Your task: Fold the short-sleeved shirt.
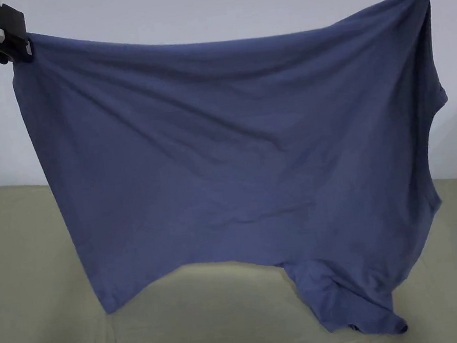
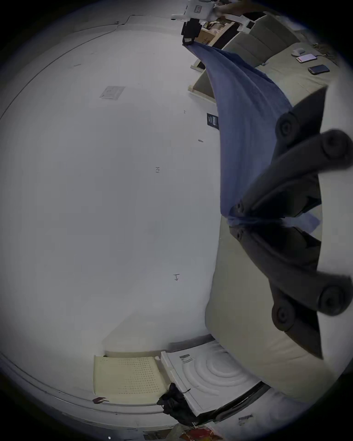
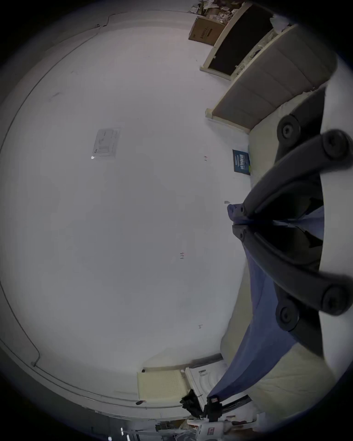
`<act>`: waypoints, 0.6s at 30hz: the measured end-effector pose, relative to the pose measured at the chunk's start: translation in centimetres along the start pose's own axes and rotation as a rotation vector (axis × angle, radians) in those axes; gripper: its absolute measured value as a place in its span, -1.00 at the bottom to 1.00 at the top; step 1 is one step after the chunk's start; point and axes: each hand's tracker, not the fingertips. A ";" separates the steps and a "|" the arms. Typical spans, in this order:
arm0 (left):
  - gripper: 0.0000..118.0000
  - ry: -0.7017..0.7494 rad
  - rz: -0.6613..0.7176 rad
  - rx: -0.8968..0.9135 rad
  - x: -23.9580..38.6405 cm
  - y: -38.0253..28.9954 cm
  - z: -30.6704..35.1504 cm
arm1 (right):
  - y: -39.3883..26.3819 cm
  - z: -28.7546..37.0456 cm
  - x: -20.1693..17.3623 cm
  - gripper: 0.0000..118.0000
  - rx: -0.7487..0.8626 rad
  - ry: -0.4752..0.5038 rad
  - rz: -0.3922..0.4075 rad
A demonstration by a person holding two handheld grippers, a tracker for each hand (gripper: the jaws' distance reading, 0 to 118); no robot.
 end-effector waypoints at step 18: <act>-0.89 -0.141 -0.003 -0.155 -4.2 -18.1 11.1 | -16.7 14.0 1.1 -0.95 -0.141 0.068 -0.043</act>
